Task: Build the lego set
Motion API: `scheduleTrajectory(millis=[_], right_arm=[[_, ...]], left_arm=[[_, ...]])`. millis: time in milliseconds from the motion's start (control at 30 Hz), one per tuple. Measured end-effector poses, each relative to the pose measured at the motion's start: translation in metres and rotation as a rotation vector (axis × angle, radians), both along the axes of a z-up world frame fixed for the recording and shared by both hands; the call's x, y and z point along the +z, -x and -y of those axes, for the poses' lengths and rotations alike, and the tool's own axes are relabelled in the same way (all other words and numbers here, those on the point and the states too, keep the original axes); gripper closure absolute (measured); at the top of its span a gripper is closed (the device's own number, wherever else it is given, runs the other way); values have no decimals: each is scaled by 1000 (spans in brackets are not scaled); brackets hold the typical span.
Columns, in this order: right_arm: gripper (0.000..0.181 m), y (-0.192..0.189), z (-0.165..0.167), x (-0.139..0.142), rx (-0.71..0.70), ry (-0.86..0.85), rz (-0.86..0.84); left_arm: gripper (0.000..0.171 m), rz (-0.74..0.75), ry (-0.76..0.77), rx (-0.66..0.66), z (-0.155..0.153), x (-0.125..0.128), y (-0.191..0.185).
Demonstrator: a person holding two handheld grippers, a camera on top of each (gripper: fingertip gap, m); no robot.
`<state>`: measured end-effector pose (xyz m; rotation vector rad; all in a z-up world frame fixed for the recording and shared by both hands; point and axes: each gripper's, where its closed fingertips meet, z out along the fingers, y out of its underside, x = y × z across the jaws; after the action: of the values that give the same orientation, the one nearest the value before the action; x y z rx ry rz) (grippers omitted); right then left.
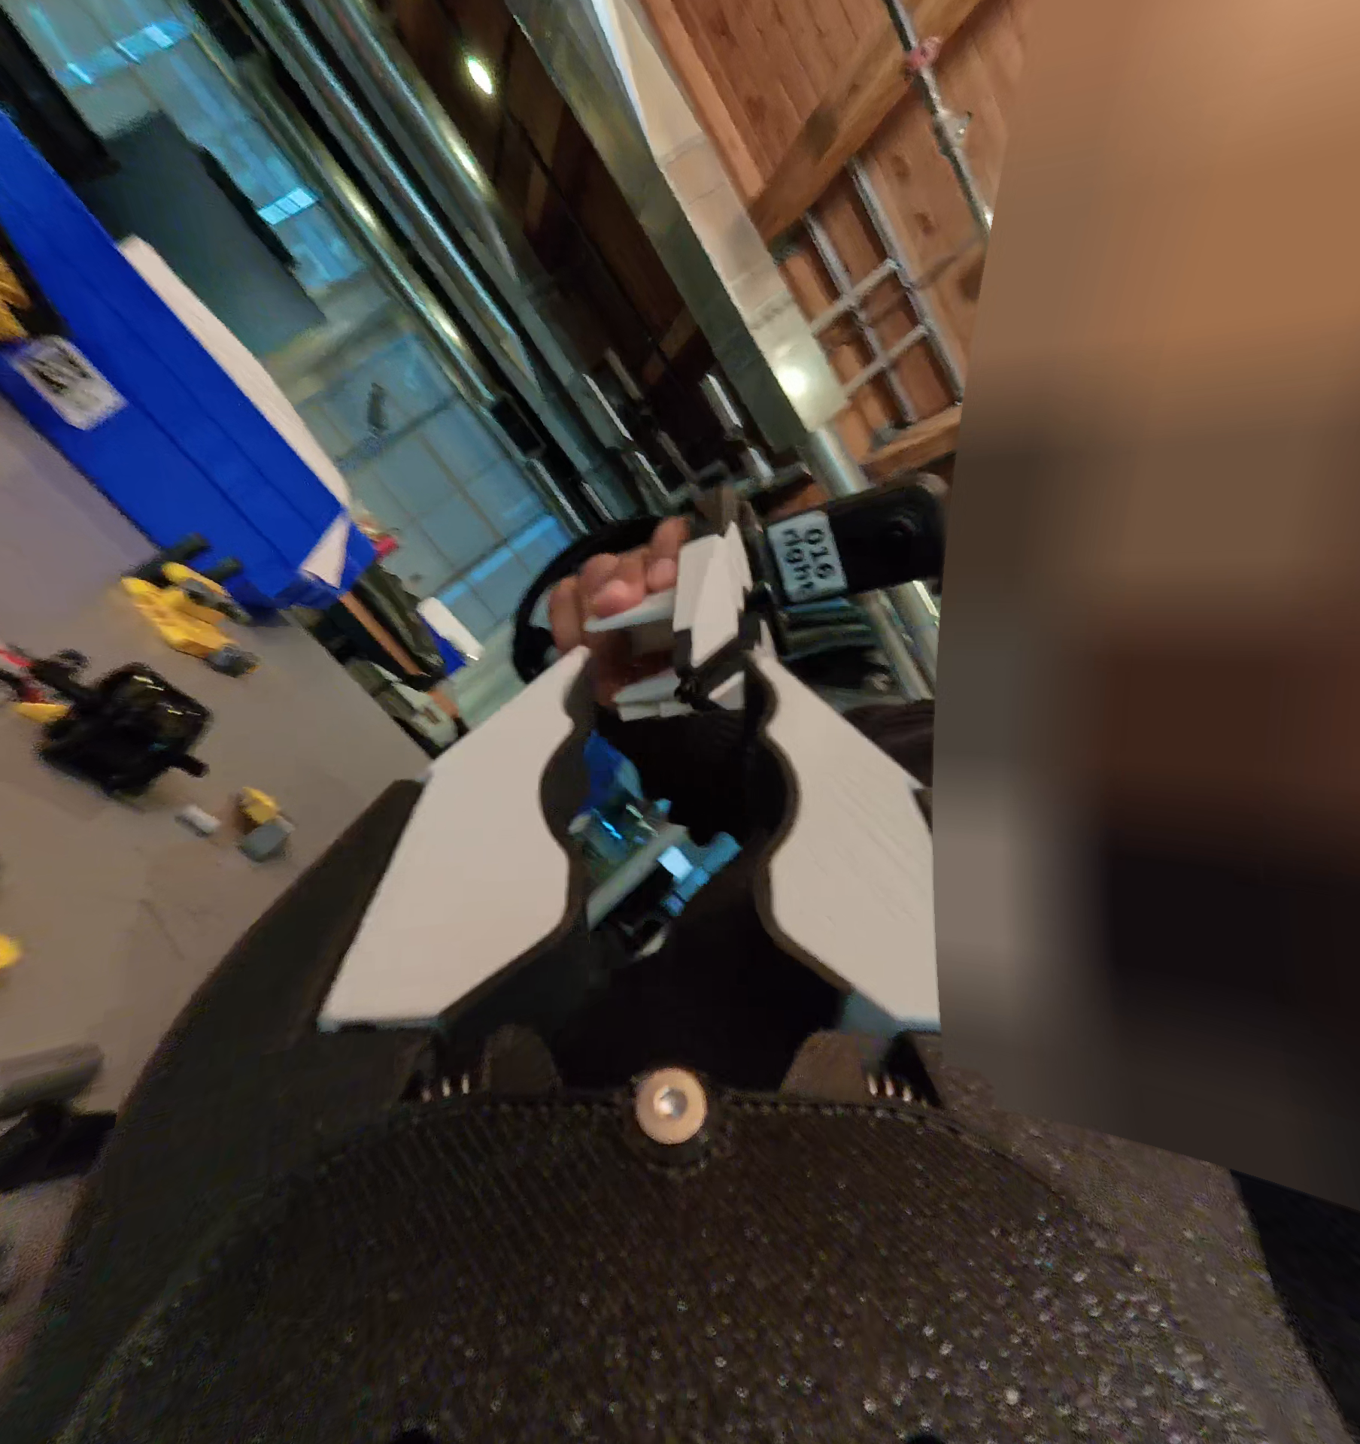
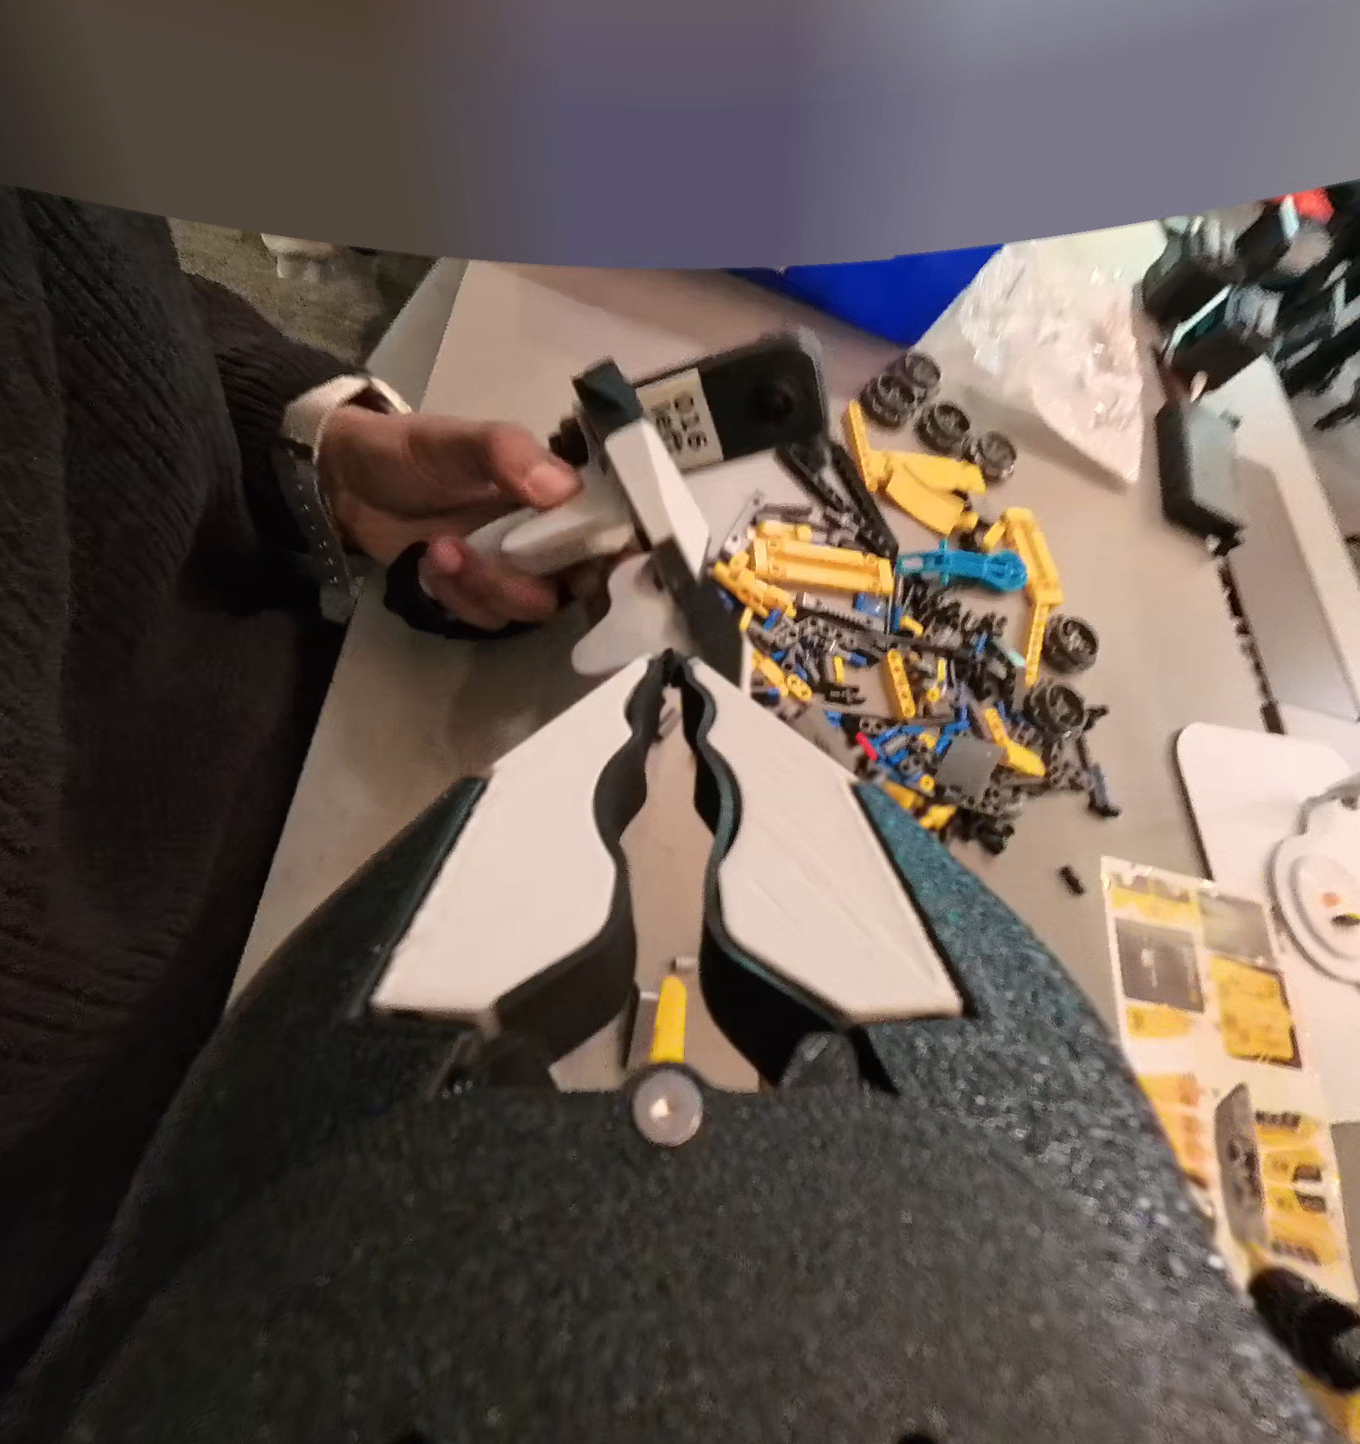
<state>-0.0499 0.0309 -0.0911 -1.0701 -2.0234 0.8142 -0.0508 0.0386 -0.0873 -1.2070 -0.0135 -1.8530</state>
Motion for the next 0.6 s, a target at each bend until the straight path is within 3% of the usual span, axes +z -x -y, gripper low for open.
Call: scheduleTrajectory(millis=[67, 233, 433, 600], right_arm=[[177, -6, -8, -14, -44, -15, 122], [178, -44, -19, -75, -72, -94, 569], [178, -68, -24, -113, -55, -155, 875], [178, -70, -25, -121, -46, -163, 961]], left_arm=[[135, -43, 13, 96, -7, -4, 8], [146, -321, -2, 339, -15, -16, 18], [148, -247, 42, 297, -17, -18, 22], [152, -269, 49, 280, -17, -21, 18]])
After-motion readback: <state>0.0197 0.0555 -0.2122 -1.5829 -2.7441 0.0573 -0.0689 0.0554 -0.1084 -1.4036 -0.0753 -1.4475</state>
